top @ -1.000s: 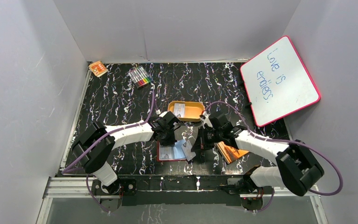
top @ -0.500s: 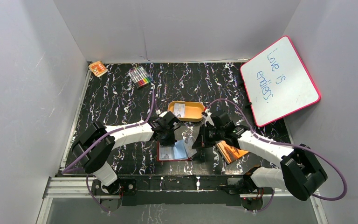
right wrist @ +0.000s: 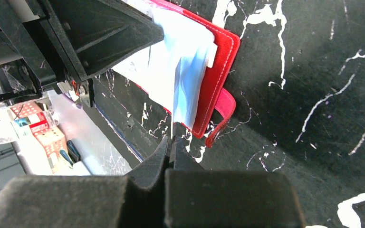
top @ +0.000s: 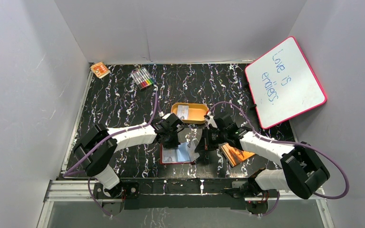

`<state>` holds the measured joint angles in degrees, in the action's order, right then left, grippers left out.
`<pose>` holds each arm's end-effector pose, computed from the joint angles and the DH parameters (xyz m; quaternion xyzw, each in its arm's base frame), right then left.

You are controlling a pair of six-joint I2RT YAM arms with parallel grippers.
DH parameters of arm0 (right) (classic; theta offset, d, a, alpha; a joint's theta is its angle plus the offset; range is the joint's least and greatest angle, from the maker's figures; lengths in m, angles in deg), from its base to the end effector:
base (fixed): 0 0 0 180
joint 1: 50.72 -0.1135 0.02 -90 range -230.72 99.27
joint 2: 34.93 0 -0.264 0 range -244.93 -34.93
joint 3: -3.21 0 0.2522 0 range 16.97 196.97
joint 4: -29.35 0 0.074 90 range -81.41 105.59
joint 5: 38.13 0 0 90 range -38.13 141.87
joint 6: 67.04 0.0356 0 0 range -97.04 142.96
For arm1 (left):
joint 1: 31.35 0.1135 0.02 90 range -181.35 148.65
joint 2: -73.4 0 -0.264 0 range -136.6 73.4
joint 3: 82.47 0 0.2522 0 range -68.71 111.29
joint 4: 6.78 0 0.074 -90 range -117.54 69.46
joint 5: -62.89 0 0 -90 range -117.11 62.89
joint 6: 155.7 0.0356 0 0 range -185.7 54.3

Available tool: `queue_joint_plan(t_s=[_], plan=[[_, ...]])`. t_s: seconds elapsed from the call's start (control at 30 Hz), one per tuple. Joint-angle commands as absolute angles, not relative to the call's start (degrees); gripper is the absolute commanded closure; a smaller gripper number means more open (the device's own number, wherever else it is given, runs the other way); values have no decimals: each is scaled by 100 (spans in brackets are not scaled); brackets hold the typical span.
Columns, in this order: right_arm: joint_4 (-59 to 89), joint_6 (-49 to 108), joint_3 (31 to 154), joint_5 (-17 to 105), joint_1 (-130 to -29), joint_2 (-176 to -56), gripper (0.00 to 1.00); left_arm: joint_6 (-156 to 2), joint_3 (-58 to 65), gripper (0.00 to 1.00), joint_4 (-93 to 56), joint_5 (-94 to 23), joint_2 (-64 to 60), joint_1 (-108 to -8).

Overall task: Put the credit cards into the card holder
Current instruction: Turn over the card slot in the card holder.

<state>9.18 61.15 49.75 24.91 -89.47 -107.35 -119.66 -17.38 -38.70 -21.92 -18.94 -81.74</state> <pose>0.1775 0.1632 0.1790 -0.0916 0.9014 0.3956 0.1504 0.2008 -0.2376 0.1678 -0.0420 0.9622 -0.1830 0.1973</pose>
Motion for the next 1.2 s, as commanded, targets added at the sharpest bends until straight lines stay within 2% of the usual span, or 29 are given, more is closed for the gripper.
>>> queue_joint_plan(t_s=[0.0,0.43,0.57,0.7,0.8,1.17], plan=[[1373,6110,5005,2028,-8941,-10937,100,-11889,-1861,100,-4219,-2073,-1863,-8206],[1846,6114,4994,1504,-9001,-11394,100,-11857,-1782,99,-4287,-2049,-1757,-8207],[1934,6162,4995,1529,-9021,-11467,100,-11767,-1618,89,-4465,-1994,-1674,-8207],[1984,6202,4991,1556,-9033,-11553,100,-11693,-1492,74,-4598,-1981,-1573,-8200],[2028,6228,4991,1562,-9051,-11616,100,-11649,-1439,66,-4658,-1994,-1478,-8200],[2149,6294,5084,1557,-9167,-11750,100,-11533,-1052,50,-4849,-2222,-1247,-8198]])
